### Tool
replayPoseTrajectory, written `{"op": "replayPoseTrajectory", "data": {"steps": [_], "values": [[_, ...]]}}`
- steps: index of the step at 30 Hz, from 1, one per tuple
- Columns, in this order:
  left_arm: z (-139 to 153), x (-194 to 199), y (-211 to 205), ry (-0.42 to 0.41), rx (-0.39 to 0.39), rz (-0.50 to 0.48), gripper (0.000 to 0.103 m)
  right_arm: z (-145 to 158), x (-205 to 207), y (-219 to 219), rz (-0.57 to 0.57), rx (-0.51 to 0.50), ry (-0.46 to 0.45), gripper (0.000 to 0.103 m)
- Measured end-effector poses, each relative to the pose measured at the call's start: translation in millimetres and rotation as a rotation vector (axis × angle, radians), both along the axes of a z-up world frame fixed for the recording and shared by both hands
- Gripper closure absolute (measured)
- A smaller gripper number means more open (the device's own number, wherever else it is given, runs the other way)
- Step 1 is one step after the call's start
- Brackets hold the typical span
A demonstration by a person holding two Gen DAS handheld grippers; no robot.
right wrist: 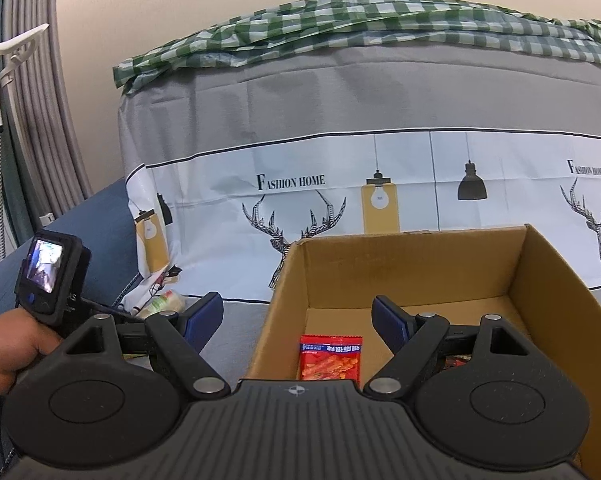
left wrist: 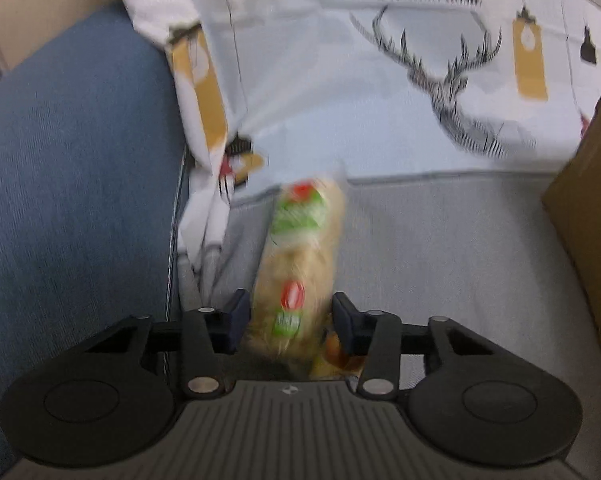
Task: Organize snacks
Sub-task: 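Grasp the clear puffed-snack bag with left gripper while right moves to the pile, then hold the puffed-snack bag in left gripper while right grasps the yellow-wrapped candy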
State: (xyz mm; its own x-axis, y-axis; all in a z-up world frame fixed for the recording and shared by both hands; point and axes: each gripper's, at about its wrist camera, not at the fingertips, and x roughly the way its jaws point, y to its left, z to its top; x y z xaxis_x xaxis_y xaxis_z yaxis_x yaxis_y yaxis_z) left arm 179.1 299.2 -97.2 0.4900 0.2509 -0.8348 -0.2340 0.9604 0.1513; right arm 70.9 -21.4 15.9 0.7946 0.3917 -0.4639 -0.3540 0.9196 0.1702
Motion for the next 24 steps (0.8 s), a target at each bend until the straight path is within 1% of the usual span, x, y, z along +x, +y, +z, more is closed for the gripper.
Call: {"op": "replayPoseTrajectory", "data": {"steps": [1, 3, 4, 8, 12, 14, 15, 17, 19, 20, 22, 24], "values": [[-0.1, -1.3, 3.1, 0.004, -0.036, 0.018, 0.060, 0.0, 0.0, 0.2, 0.003, 0.000, 0.000, 0.020], [4.3, -6.5, 9.4, 0.000, -0.128, 0.061, 0.062, 0.4, -1.1, 1.2, 0.011, -0.001, -0.003, 0.020], [6.5, -9.4, 10.7, -0.001, -0.160, 0.076, 0.063, 1.0, -1.7, 1.9, 0.015, -0.001, -0.006, 0.020], [13.4, -31.3, 9.1, 0.027, -0.302, 0.160, 0.063, 3.3, -1.9, 6.1, 0.049, 0.008, -0.003, 0.020], [13.5, -53.8, 0.1, 0.075, -0.386, 0.223, 0.064, 6.4, -5.1, 15.9, 0.109, 0.024, 0.006, 0.020], [15.0, -71.5, -8.2, 0.092, -0.438, 0.245, 0.065, 8.2, -8.9, 22.9, 0.139, 0.026, 0.007, 0.020], [15.9, -79.6, -12.6, 0.095, -0.463, 0.250, 0.067, 8.9, -10.2, 26.1, 0.151, 0.029, 0.010, 0.020], [19.8, -96.2, -26.7, 0.107, -0.514, 0.227, 0.072, 9.9, -13.1, 32.2, 0.179, 0.042, 0.025, 0.023], [26.3, -111.1, -34.9, 0.095, -0.529, 0.211, 0.073, 9.4, -17.4, 38.5, 0.224, 0.064, 0.052, 0.033], [31.3, -119.2, -36.4, 0.079, -0.516, 0.208, 0.073, 8.0, -20.1, 42.2, 0.248, 0.068, 0.070, 0.035], [35.3, -132.8, -34.8, 0.053, -0.470, 0.207, 0.072, 2.2, -24.2, 51.4, 0.299, 0.085, 0.138, 0.048], [30.0, -145.1, -28.9, 0.044, -0.459, 0.225, 0.072, -6.0, -32.8, 61.4, 0.347, 0.092, 0.202, 0.049]]}}
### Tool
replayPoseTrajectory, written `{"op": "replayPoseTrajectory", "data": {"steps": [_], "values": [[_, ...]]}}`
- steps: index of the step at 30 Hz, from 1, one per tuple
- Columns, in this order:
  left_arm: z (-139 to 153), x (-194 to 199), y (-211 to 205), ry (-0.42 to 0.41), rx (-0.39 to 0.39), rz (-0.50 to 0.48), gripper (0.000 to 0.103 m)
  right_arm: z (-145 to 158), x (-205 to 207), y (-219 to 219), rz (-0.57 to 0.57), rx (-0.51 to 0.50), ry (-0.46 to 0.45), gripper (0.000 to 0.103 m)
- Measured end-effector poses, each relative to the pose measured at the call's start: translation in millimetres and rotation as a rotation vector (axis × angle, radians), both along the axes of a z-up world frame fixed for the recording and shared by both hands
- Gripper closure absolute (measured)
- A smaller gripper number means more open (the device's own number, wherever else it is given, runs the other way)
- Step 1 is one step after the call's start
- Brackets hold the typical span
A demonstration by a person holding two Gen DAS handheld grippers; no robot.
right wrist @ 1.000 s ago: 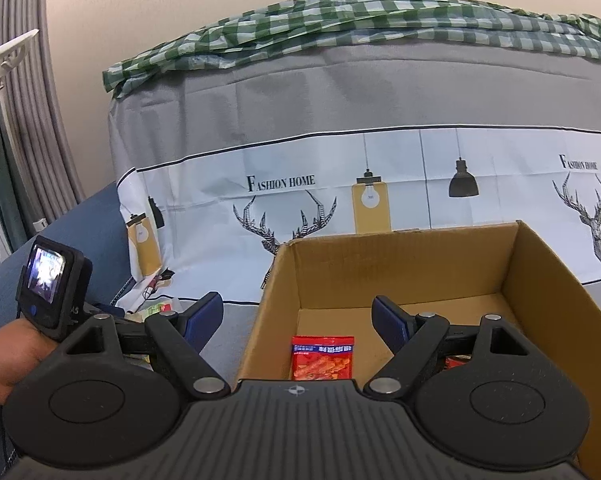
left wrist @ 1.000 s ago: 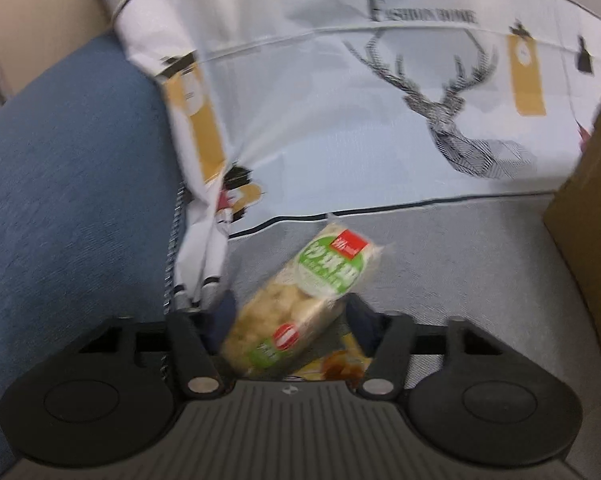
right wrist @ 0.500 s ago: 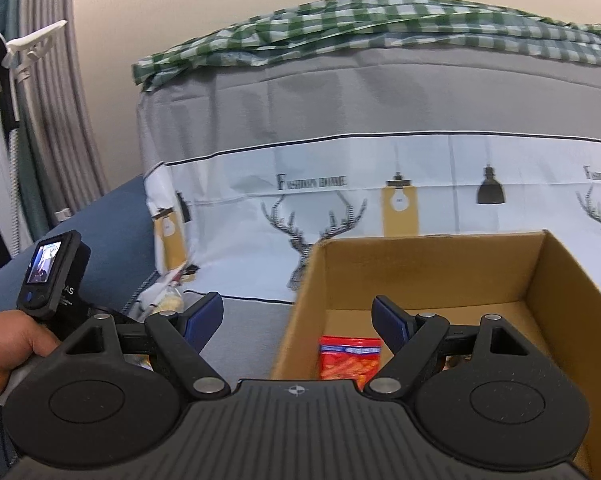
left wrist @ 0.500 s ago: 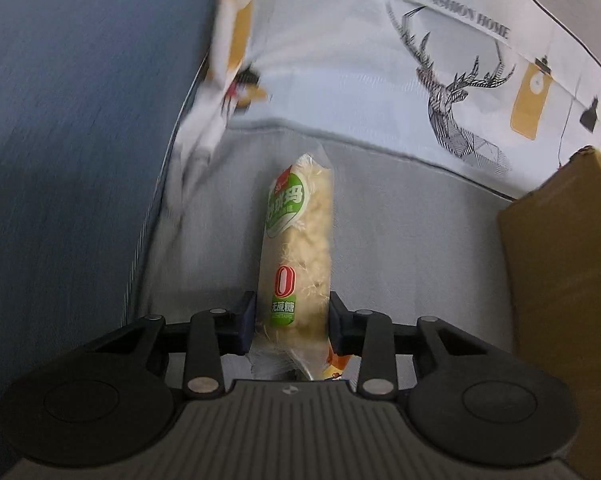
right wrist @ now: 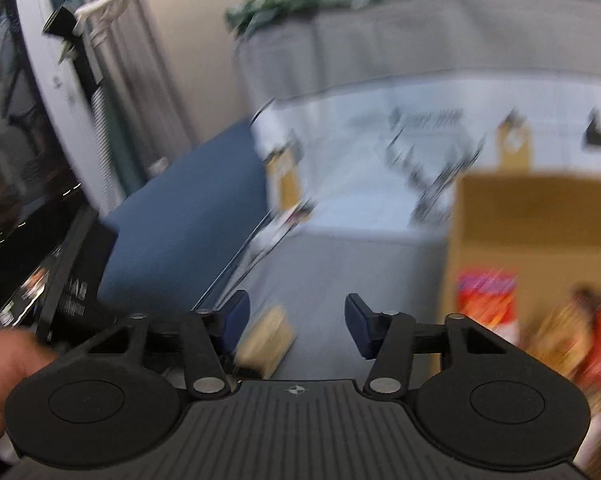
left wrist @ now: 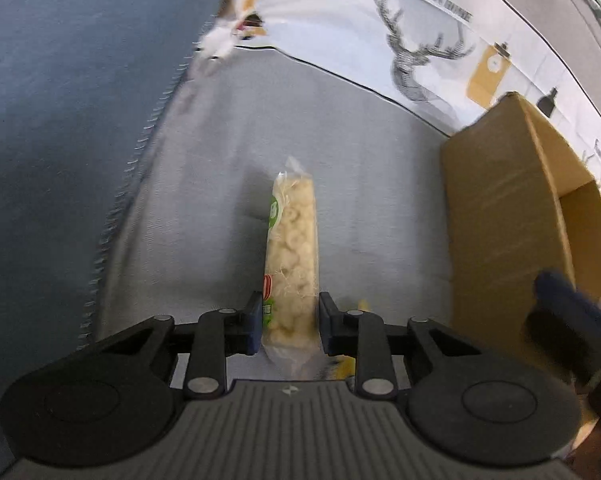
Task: Organize snacks
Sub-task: 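Hold the puffed-snack bag in left gripper while right grasps the yellow-wrapped candy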
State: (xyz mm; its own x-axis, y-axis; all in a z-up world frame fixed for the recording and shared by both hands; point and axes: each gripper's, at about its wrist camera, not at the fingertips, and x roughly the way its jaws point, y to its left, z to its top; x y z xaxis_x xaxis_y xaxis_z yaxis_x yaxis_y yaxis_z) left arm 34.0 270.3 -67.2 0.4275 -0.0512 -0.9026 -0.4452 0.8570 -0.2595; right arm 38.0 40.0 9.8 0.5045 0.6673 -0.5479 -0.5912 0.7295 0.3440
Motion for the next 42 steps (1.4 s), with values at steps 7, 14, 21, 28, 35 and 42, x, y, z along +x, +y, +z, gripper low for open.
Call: {"op": "replayPoseTrajectory", "data": {"steps": [7, 14, 21, 28, 35, 42], "values": [[9.1, -11.0, 9.7, -0.032, 0.075, 0.027, 0.058, -37.5, -36.6, 54.9, 0.120, -0.200, 0.059, 0.049], [1.7, 1.6, 4.6, 0.003, 0.123, -0.006, 0.056, -69.9, -19.2, 81.6, 0.024, -0.227, 0.230, 0.048], [-6.1, 10.8, 4.7, 0.027, 0.131, -0.037, 0.047, -86.6, -18.9, 95.1, -0.009, -0.336, 0.225, 0.065], [-8.7, 20.6, 3.3, 0.029, 0.120, -0.047, 0.043, -85.3, -6.2, 73.9, -0.052, -0.374, 0.216, 0.086], [-13.0, 28.2, -3.5, 0.041, 0.126, -0.069, 0.038, -87.9, -3.6, 69.9, -0.040, -0.375, 0.229, 0.083], [-21.1, 31.9, -5.4, 0.066, 0.125, -0.079, 0.038, -89.4, -0.6, 75.0, -0.034, -0.379, 0.224, 0.083]]}}
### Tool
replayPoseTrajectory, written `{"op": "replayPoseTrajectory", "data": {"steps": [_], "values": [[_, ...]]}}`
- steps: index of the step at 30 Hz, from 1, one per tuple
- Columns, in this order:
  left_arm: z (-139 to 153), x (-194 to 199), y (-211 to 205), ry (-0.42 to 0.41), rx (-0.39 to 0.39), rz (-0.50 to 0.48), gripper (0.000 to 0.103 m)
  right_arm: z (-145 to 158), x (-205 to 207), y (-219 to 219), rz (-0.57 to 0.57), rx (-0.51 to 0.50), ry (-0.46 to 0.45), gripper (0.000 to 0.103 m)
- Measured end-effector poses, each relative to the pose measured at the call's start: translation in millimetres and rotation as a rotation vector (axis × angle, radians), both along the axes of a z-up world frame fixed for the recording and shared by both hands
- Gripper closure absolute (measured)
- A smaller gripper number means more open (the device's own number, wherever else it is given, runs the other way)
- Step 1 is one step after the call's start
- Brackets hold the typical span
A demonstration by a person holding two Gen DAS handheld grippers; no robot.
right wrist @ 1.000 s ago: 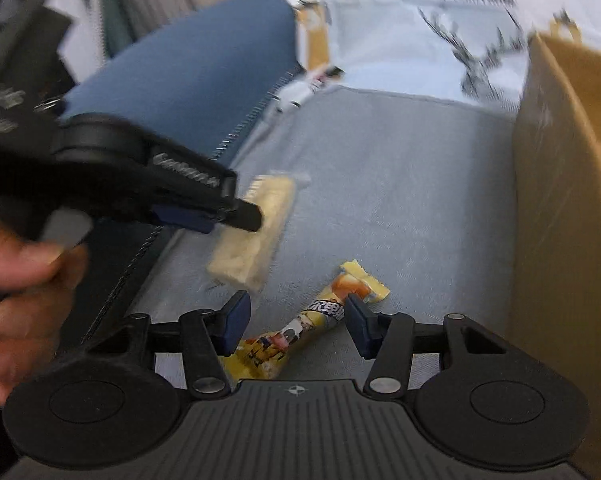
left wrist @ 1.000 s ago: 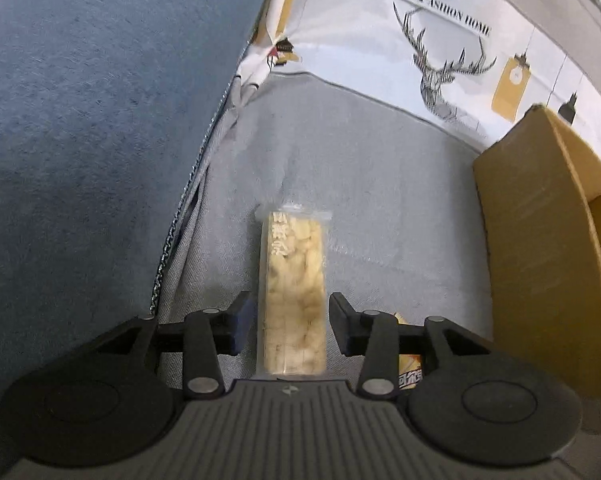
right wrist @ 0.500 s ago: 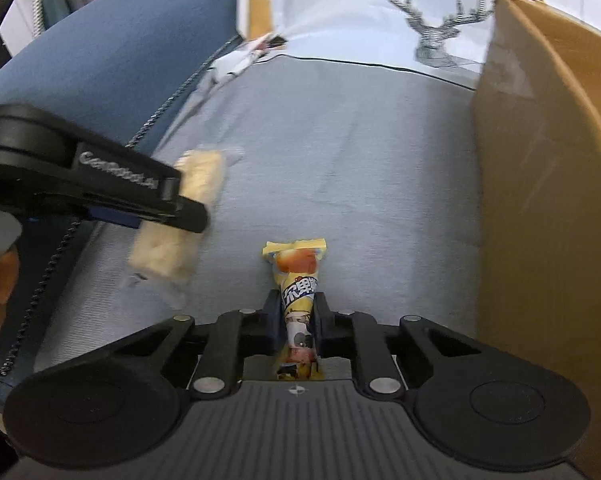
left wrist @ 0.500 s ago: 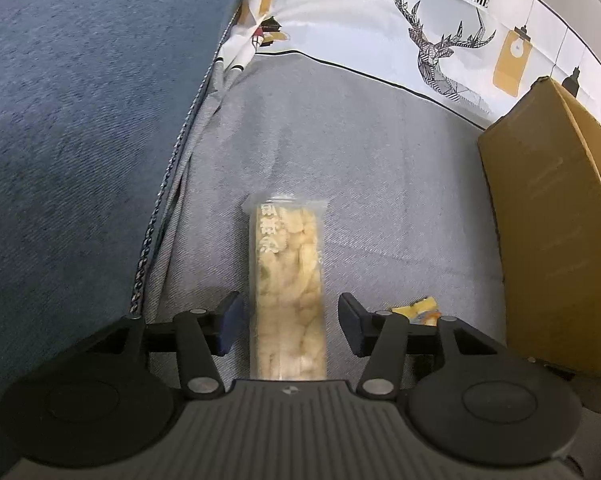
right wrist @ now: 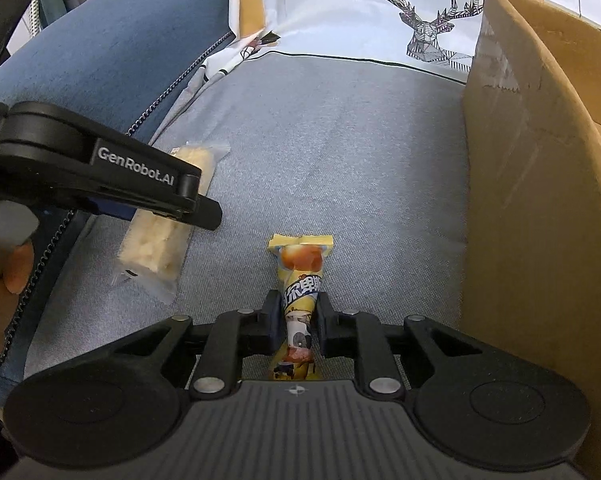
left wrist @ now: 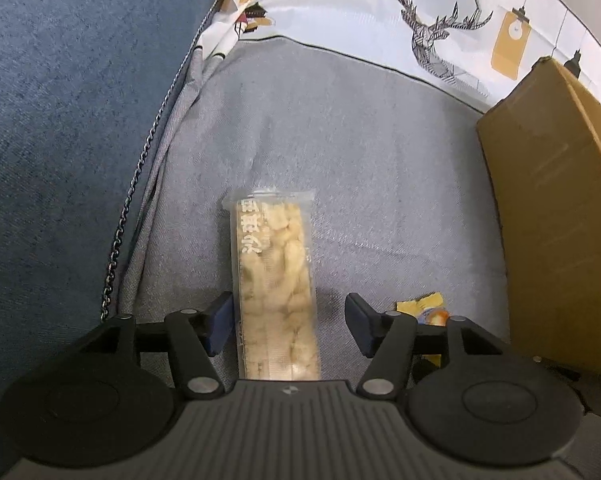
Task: Organize snacks
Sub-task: 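Hold the puffed-snack bag in left gripper while right grasps the yellow-wrapped candy, then carry the puffed-snack bag and yellow candy over the box with both grippers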
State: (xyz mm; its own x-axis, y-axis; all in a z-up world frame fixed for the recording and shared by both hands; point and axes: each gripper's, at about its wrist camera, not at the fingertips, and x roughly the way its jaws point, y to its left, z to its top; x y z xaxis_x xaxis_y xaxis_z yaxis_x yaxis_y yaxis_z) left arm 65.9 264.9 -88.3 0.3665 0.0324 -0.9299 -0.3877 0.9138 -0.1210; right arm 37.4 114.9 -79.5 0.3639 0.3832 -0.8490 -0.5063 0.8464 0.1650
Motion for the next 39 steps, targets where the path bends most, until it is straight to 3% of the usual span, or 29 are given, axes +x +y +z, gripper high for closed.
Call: {"op": "replayPoseTrajectory", "data": {"steps": [6, 11, 18, 30, 39], "values": [[-4.5, 1.8, -3.1, 0.005, 0.026, -0.016, 0.040, 1.9, -4.1, 0.6, 0.011, -0.018, -0.046, 0.089], [-3.3, 1.7, -2.4, 0.013, 0.060, -0.019, 0.062, 5.7, -6.7, -3.1, 0.016, 0.002, -0.069, 0.090], [1.7, 1.3, -1.5, -0.003, 0.056, -0.012, 0.063, 12.9, -8.2, -6.7, 0.017, 0.041, -0.104, 0.090], [24.1, 0.8, -0.3, -0.145, 0.015, 0.026, 0.063, 57.7, -21.1, -13.9, 0.055, 0.154, -0.317, 0.090], [57.5, -2.5, -4.4, -0.353, 0.007, 0.088, 0.063, 91.6, -21.8, -40.2, 0.023, 0.262, -0.440, 0.090]]}}
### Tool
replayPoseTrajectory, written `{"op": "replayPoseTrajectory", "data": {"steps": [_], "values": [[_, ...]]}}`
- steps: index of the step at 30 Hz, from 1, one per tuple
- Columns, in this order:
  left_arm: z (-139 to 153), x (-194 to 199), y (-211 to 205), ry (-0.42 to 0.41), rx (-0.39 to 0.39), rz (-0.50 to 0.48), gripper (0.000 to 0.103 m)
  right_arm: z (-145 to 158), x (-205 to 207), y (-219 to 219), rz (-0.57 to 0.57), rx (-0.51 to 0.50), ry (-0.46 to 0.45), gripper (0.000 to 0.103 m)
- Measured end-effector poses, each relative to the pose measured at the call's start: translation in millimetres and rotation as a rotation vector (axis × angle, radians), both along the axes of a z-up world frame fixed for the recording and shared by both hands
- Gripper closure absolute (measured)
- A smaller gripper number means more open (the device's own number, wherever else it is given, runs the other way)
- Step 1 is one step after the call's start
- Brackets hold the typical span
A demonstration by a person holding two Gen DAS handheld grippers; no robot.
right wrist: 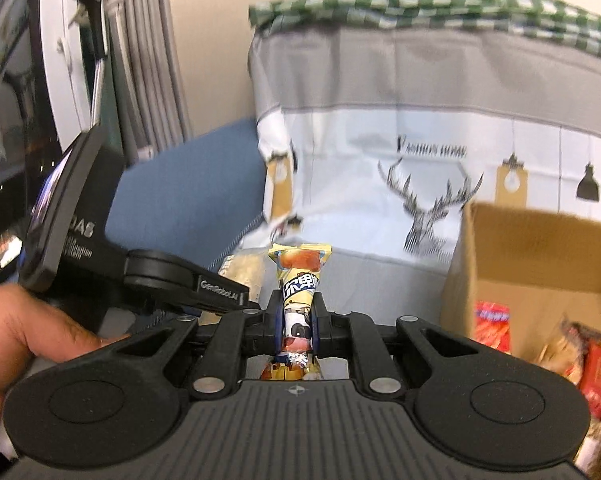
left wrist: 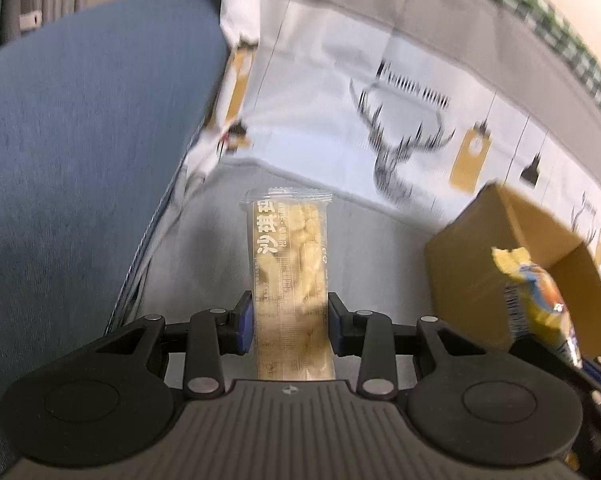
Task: Organize snacks
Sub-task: 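Carry the puffed-snack bag and yellow candy over the box with both grippers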
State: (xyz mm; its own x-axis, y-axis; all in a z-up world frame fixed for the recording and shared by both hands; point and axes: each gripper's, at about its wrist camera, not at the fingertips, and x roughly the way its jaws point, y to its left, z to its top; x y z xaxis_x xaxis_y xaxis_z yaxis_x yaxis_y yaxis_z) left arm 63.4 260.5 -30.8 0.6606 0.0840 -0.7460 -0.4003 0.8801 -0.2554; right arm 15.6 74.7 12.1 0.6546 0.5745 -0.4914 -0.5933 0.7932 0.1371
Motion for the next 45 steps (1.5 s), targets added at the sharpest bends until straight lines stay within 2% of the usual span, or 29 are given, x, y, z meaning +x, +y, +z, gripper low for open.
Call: {"op": "replayPoseTrajectory", "data": {"steps": [8, 17, 23, 30, 38, 45], "values": [[34.0, -1.3, -25.3, -0.205, 0.028, 0.001, 0.063, 23.4, 8.1, -35.7, -0.065, 0.082, -0.069, 0.090], [57.9, 5.4, -79.1, -0.336, 0.014, -0.092, 0.063, 29.7, 23.9, -73.5, -0.168, 0.117, -0.101, 0.090], [62.3, 13.2, -122.7, -0.389, 0.026, -0.200, 0.063, 29.6, 34.7, -99.1, -0.251, 0.108, -0.123, 0.090], [61.4, 18.9, -168.4, -0.423, 0.059, -0.326, 0.063, 22.6, 52.5, -133.0, -0.381, 0.097, -0.105, 0.090], [59.7, 19.2, -191.3, -0.443, 0.070, -0.401, 0.063, 20.6, 59.2, -162.9, -0.467, 0.092, -0.116, 0.090], [59.0, 18.3, -199.7, -0.458, 0.079, -0.438, 0.063, 18.1, 59.3, -175.8, -0.494, 0.085, -0.120, 0.090]]}}
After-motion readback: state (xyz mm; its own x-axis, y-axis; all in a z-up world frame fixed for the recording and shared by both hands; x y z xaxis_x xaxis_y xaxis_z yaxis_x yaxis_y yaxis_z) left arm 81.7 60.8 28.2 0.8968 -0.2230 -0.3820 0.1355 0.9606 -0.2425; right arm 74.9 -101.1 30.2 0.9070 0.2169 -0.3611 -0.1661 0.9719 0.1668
